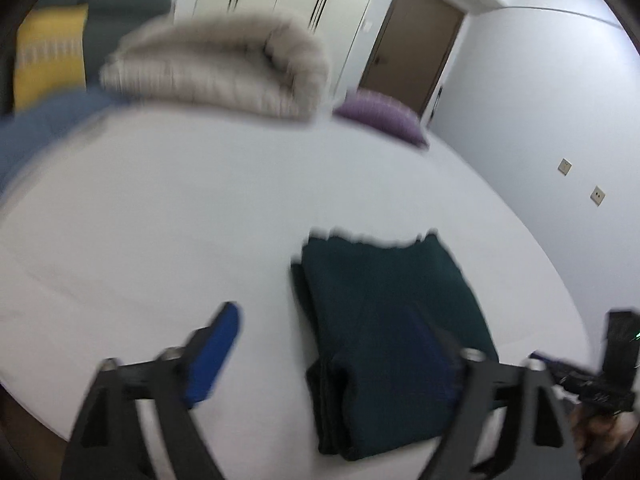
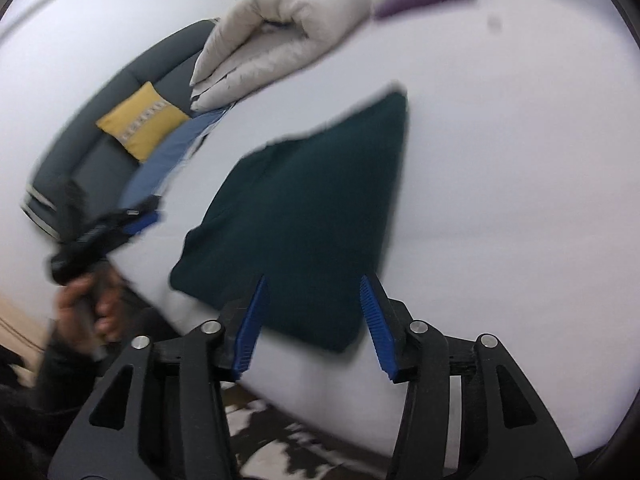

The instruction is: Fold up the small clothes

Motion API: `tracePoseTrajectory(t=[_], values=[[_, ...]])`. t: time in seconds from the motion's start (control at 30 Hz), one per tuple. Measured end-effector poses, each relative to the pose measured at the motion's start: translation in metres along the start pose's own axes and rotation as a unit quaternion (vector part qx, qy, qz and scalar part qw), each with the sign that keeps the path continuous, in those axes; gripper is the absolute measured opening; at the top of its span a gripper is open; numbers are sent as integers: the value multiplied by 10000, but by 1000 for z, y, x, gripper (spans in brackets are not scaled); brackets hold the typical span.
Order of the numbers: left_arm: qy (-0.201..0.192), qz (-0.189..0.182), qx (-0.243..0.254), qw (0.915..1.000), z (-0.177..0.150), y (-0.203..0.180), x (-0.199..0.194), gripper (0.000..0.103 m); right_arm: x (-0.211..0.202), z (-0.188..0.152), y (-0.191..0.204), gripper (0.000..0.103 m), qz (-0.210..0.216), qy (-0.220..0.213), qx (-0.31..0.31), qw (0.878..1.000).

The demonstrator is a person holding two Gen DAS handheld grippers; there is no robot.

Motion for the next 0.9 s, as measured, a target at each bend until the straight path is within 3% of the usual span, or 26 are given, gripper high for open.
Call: tracePoseTrajectory(t=[0.03,0.07,0.17,0.3,0.4,0.53,0.6,0.9], values=[[-192,163,119,9996,4,-4,-8,103,-12,2,12,67,-250,-330,-272,9988],[-401,355,251,9982,8,-8,-18,103,-22,4,25,78,-445,-647,-530,9955],[-932,900,734,9888,24,-31,-43,103,-47,6,56,99,-888,-1410,-1135,9795],[-1453,1447,1050,9731,38,-48,-71,103,-75,3,85,103,-1361,-2251,-1666,9503],[-1731,1499,1225,9657,44,-59,-91,103,-91,14,105,103,-1318,-2436,-1675,9462],[-1156,1543,1208,9738,48,-65,-91,103,-122,27,113,103,-965,-2656,-1092,9530],[-1041,1527,1119,9764,47,-65,-89,103,-128,35,111,103,-871,-2564,-762,9596],[-17,1393,873,9864,21,-62,-46,103,-101,35,82,103,-1463,-1539,58,9772]])
Point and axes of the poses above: each gripper's, at about its wrist camera, not at the fingertips, and x roughly the way its jaws point, y to its left, z to its top, the point moved 2 cm from there along x, roughly the way its jaws point, and after that the axes turned 10 degrees about x, right-handed, at the moved point
